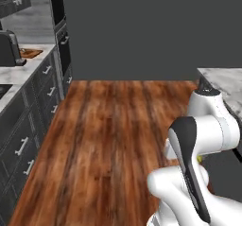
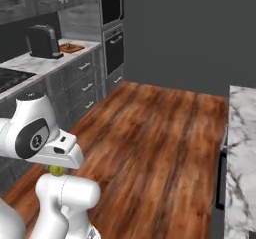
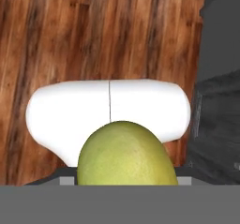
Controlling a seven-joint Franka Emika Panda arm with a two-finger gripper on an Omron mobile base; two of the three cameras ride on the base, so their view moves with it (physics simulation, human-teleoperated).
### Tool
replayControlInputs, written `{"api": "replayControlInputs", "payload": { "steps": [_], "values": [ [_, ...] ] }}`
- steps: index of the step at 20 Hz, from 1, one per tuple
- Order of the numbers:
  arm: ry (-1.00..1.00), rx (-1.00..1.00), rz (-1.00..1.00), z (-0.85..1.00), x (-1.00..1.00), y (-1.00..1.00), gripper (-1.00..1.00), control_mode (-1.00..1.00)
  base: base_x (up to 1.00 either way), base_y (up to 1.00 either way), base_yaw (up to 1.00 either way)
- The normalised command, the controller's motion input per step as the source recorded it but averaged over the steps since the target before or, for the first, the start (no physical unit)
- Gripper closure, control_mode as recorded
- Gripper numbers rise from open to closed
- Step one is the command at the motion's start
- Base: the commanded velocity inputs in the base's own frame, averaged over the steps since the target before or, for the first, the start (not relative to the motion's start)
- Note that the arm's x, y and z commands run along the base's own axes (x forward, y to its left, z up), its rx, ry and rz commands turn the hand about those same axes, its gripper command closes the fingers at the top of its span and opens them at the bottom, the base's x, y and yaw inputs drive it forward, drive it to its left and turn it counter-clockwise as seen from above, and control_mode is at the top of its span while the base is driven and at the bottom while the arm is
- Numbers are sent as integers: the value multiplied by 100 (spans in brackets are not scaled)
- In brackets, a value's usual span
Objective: Retrieve a lemon from the fridge and place it on the cutting board with the fish.
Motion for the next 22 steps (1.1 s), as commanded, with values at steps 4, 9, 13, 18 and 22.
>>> {"api": "replayControlInputs", "payload": {
  "steps": [4,9,13,18,22],
  "values": [
    [0,0,0,0,0,0,100,100,100,41,0],
    [0,0,0,0,0,0,100,100,100,45,0],
    [0,0,0,0,0,0,100,100,100,38,0],
    [0,0,0,0,0,0,100,100,100,24,5],
    [0,0,0,0,0,0,100,100,100,10,16]
  ]
}}
